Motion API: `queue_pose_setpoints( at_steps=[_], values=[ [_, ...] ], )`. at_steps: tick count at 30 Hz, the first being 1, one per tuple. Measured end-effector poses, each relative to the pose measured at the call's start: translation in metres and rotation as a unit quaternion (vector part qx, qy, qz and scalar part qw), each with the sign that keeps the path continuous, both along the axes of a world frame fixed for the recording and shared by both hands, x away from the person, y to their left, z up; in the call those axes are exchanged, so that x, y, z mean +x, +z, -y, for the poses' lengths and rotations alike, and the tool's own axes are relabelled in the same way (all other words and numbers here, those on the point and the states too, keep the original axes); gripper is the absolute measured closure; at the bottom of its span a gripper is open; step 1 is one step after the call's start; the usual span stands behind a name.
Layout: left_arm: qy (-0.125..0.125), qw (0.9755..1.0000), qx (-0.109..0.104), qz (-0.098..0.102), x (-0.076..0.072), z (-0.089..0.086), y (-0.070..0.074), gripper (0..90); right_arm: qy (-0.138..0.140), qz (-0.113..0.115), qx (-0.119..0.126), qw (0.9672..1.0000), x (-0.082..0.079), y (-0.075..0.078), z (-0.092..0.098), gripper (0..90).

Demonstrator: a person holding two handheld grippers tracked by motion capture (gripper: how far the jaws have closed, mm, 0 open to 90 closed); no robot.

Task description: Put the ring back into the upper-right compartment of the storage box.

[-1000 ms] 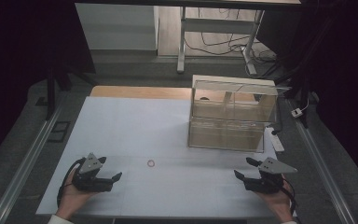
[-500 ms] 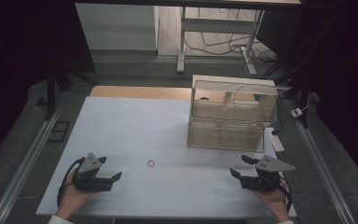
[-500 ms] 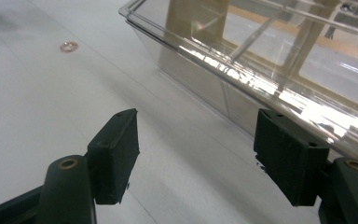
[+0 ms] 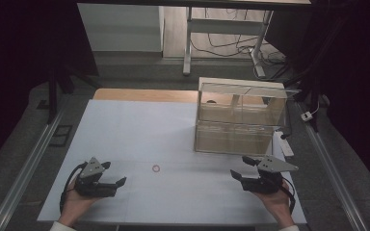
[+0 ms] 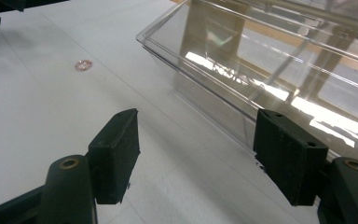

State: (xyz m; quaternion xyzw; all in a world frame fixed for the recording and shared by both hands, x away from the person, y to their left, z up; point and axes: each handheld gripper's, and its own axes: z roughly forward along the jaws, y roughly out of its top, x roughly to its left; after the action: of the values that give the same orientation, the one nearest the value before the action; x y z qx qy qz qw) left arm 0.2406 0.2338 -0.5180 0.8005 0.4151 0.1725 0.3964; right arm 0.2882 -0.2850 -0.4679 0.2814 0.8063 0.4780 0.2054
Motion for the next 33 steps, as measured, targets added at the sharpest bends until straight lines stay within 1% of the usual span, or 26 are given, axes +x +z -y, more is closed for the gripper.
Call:
queue_pose_setpoints(
  at_steps=[1, 3, 4, 6, 7, 13, 16, 17, 24, 33],
  values=[
    [-0.001, 1.0, 0.0, 0.0, 0.0, 0.0, 0.0, 15.8, 0.005, 0.002, 0.003, 1.0, 0.001, 0.001, -0.004, 31.0],
    [-0.001, 1.0, 0.001, 0.001, 0.0, 0.0, 0.0, 15.8, 0.008, 0.003, 0.002, 1.0, 0.001, 0.001, -0.006, 31.0],
    [-0.002, 1.0, 0.002, 0.001, 0.0, 0.0, 0.0, 15.8, 0.012, 0.002, 0.001, 0.9999, 0.001, 0.003, -0.01, 31.0],
    [-0.001, 1.0, 0.004, 0.002, 0.0, 0.001, 0.0, 15.9, 0.012, 0.002, 0.002, 0.9999, 0.001, 0.003, -0.012, 31.0],
    [-0.001, 1.0, 0.005, 0.001, 0.0, 0.001, -0.001, 15.9, 0.018, 0.001, 0.004, 0.9998, 0.001, 0.005, -0.015, 31.0],
    [-0.005, 1.0, 0.008, -0.001, 0.001, 0.001, -0.002, 15.9, 0.026, 0.001, 0.008, 0.9996, 0.002, 0.008, -0.025, 31.0],
    [-0.005, 0.9999, 0.009, -0.001, 0.0, 0.002, -0.002, 15.9, 0.027, 0.0, 0.005, 0.9996, 0.002, 0.009, -0.029, 31.1],
    [-0.005, 0.9999, 0.01, -0.001, 0.0, 0.002, -0.002, 15.9, 0.03, -0.001, 0.008, 0.9995, 0.002, 0.009, -0.031, 31.2],
    [-0.007, 0.9999, 0.009, -0.002, 0.0, 0.002, -0.002, 16.2, 0.045, -0.007, 0.005, 0.999, 0.004, 0.009, -0.043, 31.5],
    [-0.01, 0.9999, 0.009, -0.002, 0.0, 0.003, -0.002, 16.5, 0.071, -0.011, -0.002, 0.9974, 0.007, 0.008, -0.067, 32.1]
  ],
)
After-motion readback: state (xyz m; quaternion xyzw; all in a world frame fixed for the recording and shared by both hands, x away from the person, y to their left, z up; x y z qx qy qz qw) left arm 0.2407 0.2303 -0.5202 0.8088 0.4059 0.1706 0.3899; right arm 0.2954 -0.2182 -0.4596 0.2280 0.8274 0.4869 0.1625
